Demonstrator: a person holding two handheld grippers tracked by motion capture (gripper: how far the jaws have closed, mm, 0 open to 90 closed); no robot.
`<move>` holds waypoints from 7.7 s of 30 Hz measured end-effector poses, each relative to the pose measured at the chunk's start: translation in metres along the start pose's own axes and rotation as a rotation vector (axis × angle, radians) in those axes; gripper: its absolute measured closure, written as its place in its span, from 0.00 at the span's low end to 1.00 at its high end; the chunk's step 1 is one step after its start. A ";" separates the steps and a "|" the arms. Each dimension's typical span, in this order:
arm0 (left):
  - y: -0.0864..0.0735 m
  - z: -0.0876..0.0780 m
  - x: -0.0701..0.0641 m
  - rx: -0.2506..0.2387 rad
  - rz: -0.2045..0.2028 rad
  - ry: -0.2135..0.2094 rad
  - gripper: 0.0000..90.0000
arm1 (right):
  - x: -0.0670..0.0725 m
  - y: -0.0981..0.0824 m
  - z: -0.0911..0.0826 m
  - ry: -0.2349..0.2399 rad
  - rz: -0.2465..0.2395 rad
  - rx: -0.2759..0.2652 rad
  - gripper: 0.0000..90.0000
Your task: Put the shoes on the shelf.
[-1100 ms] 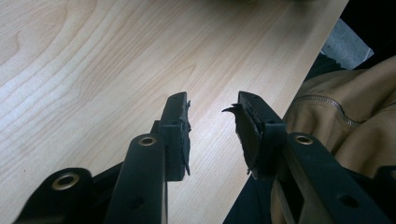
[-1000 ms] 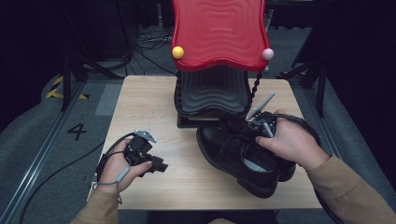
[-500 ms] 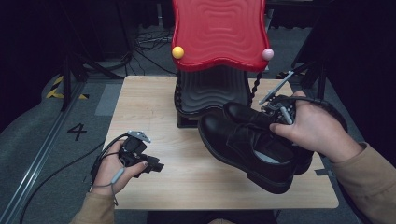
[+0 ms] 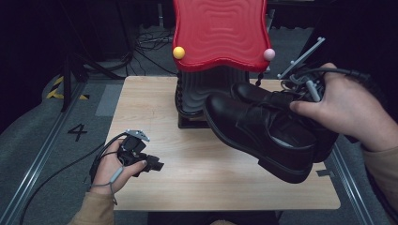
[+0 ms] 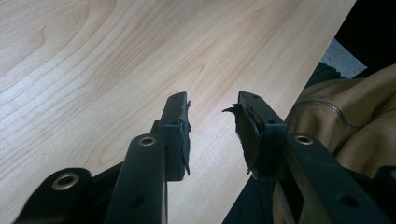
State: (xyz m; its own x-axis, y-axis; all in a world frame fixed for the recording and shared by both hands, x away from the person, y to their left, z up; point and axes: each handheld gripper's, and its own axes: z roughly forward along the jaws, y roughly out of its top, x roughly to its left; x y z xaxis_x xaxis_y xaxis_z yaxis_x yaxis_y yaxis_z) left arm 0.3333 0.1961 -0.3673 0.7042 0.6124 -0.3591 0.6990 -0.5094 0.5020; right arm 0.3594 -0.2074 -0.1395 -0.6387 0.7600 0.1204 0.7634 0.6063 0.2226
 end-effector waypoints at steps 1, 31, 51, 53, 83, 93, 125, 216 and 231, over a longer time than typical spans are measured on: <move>0.000 -0.001 0.000 -0.001 -0.002 0.001 0.72 | 0.000 0.001 -0.005 -0.001 0.002 -0.004 0.89; -0.013 -0.010 0.010 -0.042 -0.041 -0.002 0.71 | 0.002 0.086 -0.110 -0.079 0.119 -0.131 0.90; -0.025 -0.030 0.024 -0.112 -0.063 -0.029 0.71 | -0.012 0.181 -0.112 -0.140 0.223 -0.218 0.90; -0.026 -0.030 0.025 -0.115 -0.066 -0.030 0.71 | -0.014 0.189 -0.111 -0.143 0.237 -0.228 0.90; -0.037 -0.029 0.045 -0.120 -0.114 -0.062 0.71 | -0.031 0.260 -0.088 -0.233 0.329 -0.399 0.89; -0.035 -0.032 0.040 -0.131 -0.099 -0.062 0.71 | -0.022 0.271 -0.063 -0.262 0.347 -0.372 0.88; -0.024 -0.028 0.034 -0.123 -0.066 -0.073 0.71 | -0.022 0.263 -0.016 -0.252 0.494 -0.519 0.83; -0.029 -0.012 0.002 -0.013 -0.107 0.095 0.69 | -0.112 -0.075 0.102 -0.021 -0.164 -0.280 0.42; -0.032 -0.014 0.003 -0.029 -0.118 0.106 0.69 | -0.127 -0.088 0.182 0.031 -0.215 -0.298 0.50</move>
State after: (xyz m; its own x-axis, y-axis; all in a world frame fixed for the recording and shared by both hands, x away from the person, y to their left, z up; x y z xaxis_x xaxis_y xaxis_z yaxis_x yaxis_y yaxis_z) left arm 0.3113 0.2225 -0.3734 0.5993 0.7279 -0.3330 0.7712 -0.4134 0.4841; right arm 0.3910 -0.3150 -0.3506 -0.7877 0.6122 0.0686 0.5528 0.6534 0.5172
